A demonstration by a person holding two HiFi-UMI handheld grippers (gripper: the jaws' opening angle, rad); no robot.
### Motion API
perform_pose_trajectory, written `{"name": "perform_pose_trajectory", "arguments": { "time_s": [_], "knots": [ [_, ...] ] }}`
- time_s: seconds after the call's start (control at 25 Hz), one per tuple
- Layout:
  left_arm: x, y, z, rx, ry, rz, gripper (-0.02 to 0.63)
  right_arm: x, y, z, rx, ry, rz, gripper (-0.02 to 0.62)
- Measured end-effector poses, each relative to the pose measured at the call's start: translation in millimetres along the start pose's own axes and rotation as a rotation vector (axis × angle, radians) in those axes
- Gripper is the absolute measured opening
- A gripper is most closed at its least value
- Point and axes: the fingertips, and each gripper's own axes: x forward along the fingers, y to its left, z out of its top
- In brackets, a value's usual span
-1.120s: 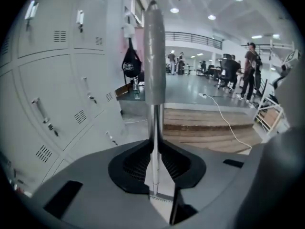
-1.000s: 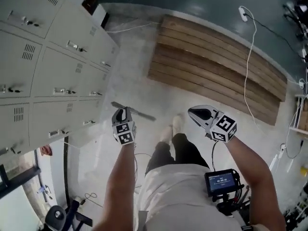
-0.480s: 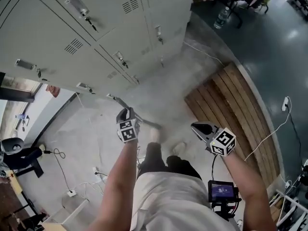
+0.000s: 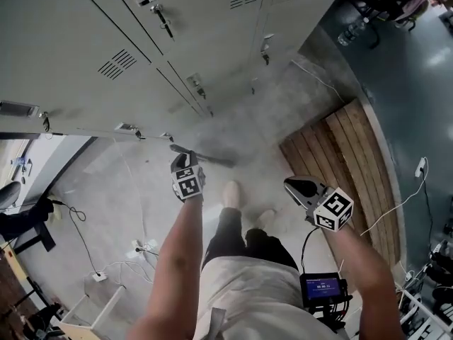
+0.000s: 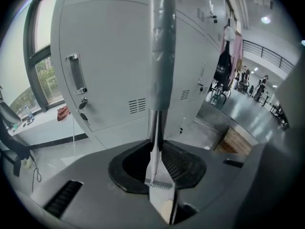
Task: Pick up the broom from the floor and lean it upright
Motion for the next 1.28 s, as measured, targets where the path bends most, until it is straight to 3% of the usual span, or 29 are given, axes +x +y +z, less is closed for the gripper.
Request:
{"name": "perform_pose_trajectory", "arguments": {
  "time_s": [0.36, 0.64, 1.08, 1.28],
  "knots": [
    [72.7, 15.9, 34.5, 0.0, 0.021, -0.001, 0.074, 21.6, -7.4, -3.5, 0.046, 0.04, -0.042, 0.017],
    [106.0, 60.1, 54.7, -0.134, 0.011, 0.103, 0.075, 20.7, -13.2, -19.5, 0.08, 0.075, -0.074, 0.017],
    [117.0, 71.4, 62.3, -0.046, -0.004, 0.078, 0.088, 25.0, -19.5, -19.8, 0.086, 0.08, -0.094, 0.017],
    [112.8, 70.5, 58.3, -0.014, 0.014, 0.054, 0.128, 28.1, -16.7, -18.9, 0.086, 0.076, -0.093, 0.017]
  ]
}}
